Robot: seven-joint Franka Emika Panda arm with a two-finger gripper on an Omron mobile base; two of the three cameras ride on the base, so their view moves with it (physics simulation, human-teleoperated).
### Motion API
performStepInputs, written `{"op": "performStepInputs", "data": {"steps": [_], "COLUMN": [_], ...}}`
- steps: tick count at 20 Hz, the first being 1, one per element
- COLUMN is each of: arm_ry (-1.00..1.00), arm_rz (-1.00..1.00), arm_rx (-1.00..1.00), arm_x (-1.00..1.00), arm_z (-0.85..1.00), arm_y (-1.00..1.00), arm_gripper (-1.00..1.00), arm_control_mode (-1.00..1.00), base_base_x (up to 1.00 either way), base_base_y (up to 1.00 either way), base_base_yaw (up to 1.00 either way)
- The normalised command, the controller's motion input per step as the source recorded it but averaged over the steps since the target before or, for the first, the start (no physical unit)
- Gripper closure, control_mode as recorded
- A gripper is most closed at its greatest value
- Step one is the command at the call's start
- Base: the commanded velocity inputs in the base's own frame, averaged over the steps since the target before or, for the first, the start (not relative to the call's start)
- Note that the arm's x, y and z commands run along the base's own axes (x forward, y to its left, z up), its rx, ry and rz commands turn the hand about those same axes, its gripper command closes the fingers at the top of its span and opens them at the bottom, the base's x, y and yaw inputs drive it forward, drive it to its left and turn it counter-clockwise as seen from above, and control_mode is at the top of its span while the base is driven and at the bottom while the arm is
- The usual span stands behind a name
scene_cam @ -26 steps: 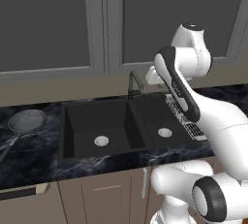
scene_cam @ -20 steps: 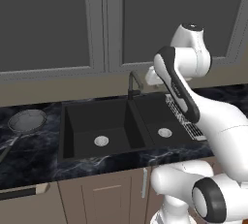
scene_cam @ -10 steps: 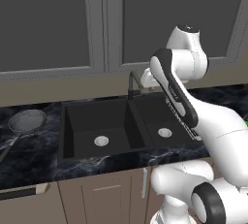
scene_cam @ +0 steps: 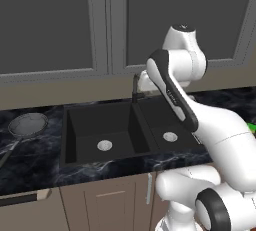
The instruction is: Pick the pan and sponge and place them into the sink. Then turn on the water.
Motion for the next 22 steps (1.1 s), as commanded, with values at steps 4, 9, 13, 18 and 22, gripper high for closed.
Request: {"op": "performStepInputs", "data": {"steps": [4, 9, 13, 18, 22], "arm_ry": [0.09, 0.05, 0.04, 0.03, 0.02], "arm_rz": [-0.04, -0.03, -0.02, 0.00, 0.00], "arm_rx": [-0.01, 0.00, -0.01, 0.00, 0.00], "arm_x": [-0.05, -0.07, -0.07, -0.08, -0.08], "arm_z": [0.03, 0.00, 0.00, 0.00, 0.00], "arm_y": [0.21, 0.24, 0.24, 0.21, 0.20], "arm_gripper": [-1.00, -1.00, -1.00, -1.00, -1.00], "arm_control_mode": [-1.00, -1.00, -1.00, -1.00, -1.00], "base_base_x": [0.00, 0.00, 0.00, 0.00, 0.00], "base_base_y": [0.00, 0.00, 0.00, 0.00, 0.00], "base_base_yaw": [0.00, 0.00, 0.00, 0.00, 0.00]}}
